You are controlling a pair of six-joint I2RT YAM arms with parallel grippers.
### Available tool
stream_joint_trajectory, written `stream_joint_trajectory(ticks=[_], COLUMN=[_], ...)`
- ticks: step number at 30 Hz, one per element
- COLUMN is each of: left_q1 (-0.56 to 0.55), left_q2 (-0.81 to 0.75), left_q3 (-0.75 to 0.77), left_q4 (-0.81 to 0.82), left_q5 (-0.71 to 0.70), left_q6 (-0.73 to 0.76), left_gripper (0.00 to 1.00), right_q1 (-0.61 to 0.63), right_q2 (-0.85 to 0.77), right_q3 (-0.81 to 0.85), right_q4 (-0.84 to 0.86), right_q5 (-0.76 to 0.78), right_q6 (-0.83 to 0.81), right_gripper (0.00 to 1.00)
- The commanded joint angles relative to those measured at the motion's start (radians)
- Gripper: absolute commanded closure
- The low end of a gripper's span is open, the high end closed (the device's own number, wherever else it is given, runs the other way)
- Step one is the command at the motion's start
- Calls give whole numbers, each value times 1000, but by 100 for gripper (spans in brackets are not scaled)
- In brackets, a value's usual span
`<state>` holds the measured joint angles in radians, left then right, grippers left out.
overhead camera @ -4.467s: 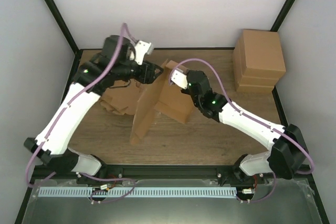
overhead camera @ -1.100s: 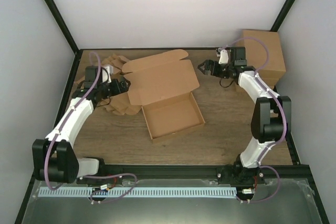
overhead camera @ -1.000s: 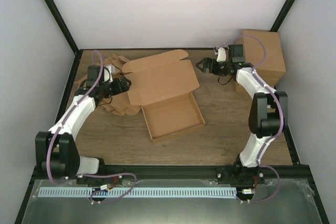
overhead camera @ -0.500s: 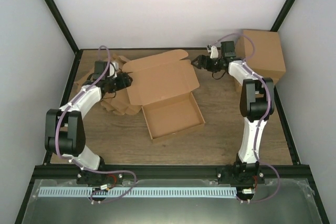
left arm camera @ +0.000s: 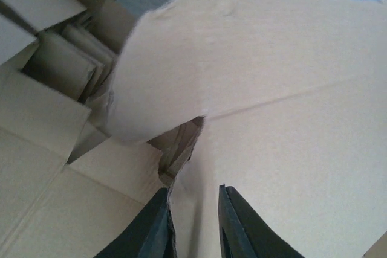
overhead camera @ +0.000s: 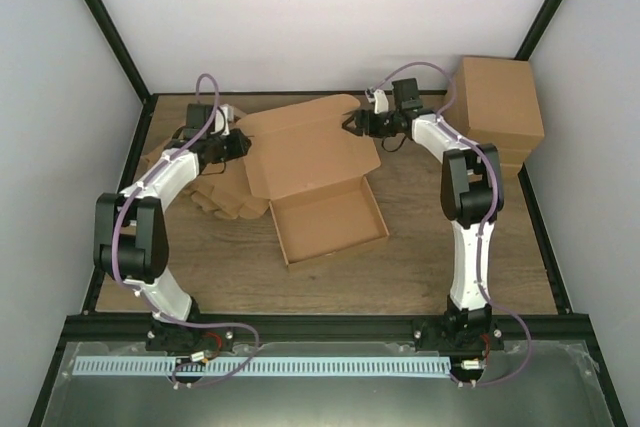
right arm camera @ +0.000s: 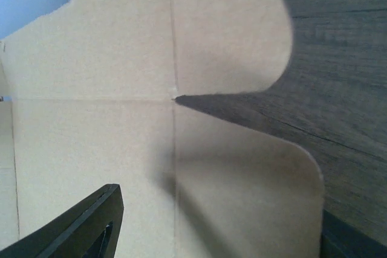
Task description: Fold the paper box
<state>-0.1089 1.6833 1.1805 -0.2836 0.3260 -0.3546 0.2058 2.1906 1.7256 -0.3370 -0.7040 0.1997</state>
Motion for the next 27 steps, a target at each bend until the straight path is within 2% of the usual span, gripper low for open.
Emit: stream_joint_trajectory(ticks=[1,3,9,14,18,21,27], left_q1=[-44,-69,-155,-221,-259,-293,-345], left_q2=[7,6,-14,-49,-105,-158,-221], left_q3=[59,73,99,94,41,-16,-74], left_q4=[-23,-37,-54,-43,14,84,143], left_q5=[-51,-97,-231,-317,-365,-393,-434], left_q6=[53,70,115,139,133,136,151], left_gripper=[81,84,90,93,94,95,96], right_q1=[30,47,104,117,118,119,121], right_q2=[-98,-153,-295,-368,-439,-495,-548], right_q3=[-44,-95,-175,-219,-279,-333,-387], right_q4=[19,40,17,-29,-45,-43,-57], right_q5=[99,176,387,419,453,477,520], right_q6=[-17,-20,-67,-70,-61,-59,-62], right_gripper=[33,36,37,39,51,57,56])
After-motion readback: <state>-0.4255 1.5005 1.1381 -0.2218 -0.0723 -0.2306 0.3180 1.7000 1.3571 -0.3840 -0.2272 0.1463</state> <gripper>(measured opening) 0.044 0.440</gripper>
